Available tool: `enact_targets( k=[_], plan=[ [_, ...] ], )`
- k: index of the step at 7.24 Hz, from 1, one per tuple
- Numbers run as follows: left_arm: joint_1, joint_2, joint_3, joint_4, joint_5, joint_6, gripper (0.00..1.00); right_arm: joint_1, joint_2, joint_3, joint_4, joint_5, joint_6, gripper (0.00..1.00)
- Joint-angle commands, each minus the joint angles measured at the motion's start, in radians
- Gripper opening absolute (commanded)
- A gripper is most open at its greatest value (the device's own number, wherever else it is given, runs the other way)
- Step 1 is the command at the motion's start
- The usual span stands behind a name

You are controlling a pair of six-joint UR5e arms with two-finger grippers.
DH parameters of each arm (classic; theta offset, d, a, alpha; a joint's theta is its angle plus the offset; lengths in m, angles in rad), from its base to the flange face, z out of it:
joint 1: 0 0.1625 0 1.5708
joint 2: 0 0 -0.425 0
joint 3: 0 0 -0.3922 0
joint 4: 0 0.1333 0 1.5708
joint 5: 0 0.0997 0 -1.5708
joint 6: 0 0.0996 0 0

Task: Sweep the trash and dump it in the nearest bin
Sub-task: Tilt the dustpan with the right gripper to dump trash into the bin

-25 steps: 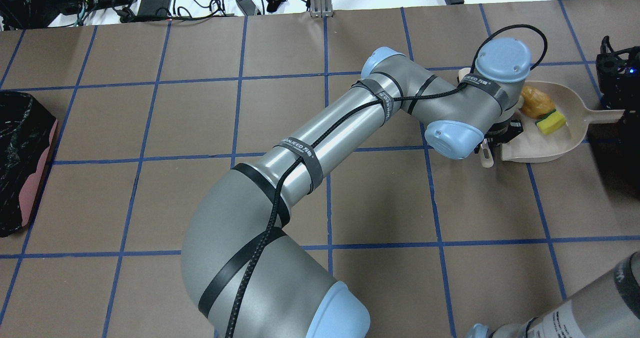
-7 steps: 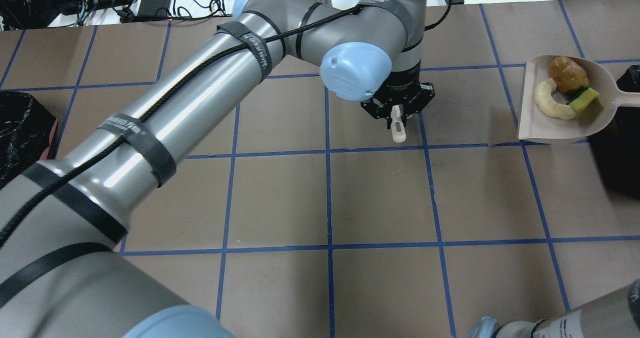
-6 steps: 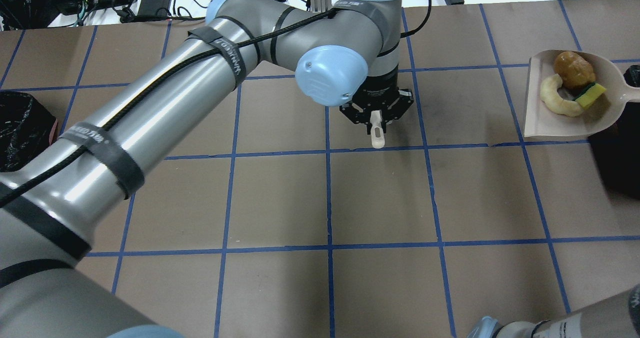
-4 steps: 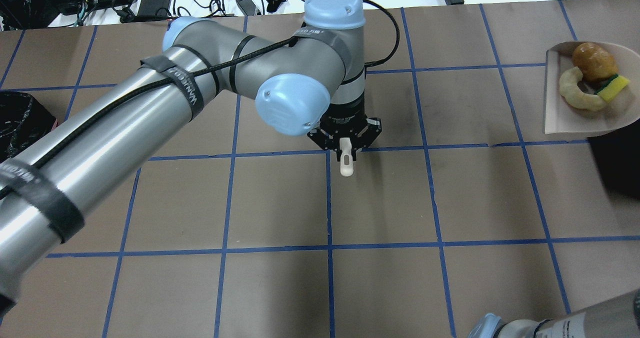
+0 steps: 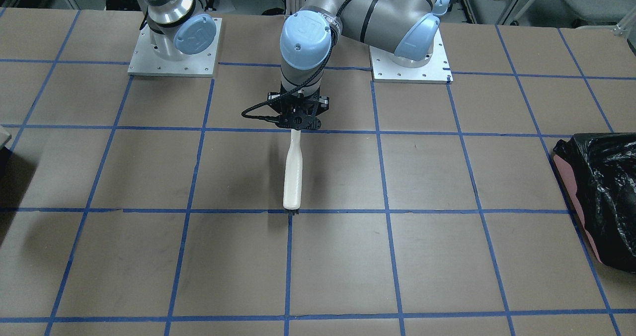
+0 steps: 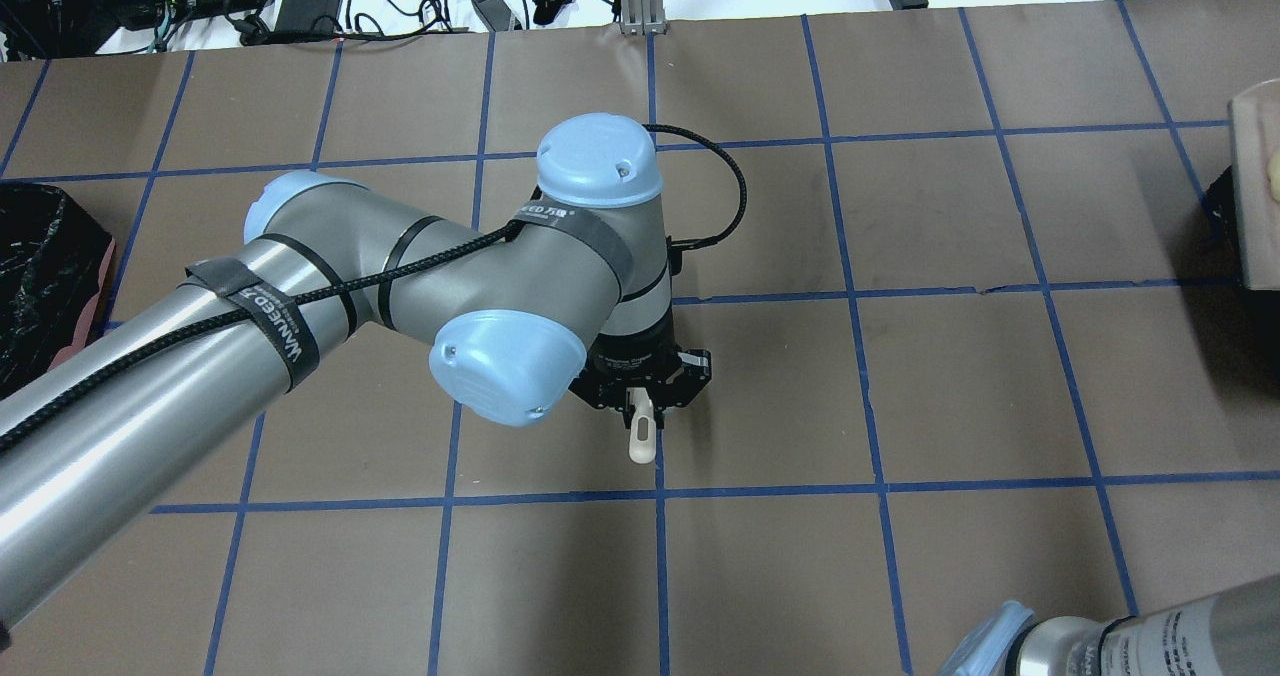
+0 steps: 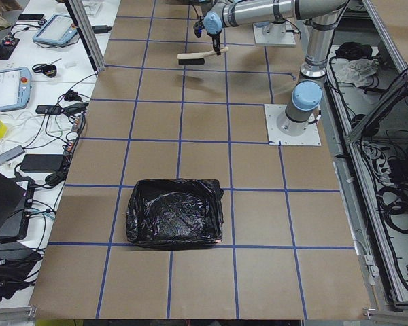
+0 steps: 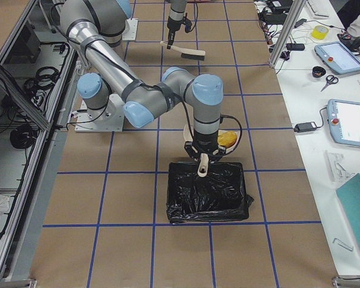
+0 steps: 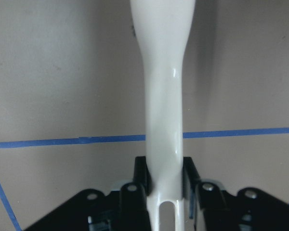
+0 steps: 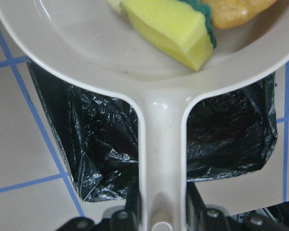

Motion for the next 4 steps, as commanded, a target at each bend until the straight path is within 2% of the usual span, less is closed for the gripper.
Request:
enact_targets(
  k=[1,2,4],
  plan=[
    [-0.003,0.007,-0.087,0.089,-0.003,0.006,0.00,-0.090,0.003,-0.011,-0.028,0.001,-0.121,0.00],
    [-0.003,0.009,-0.109,0.122,-0.007,0.006,0.00,-0.106,0.015,-0.038,-0.078,-0.002,-0.172,0.00],
    [-0.005,0.010,-0.109,0.130,-0.010,0.006,0.00,-0.112,0.120,-0.142,-0.079,-0.016,-0.250,0.00]
  ],
)
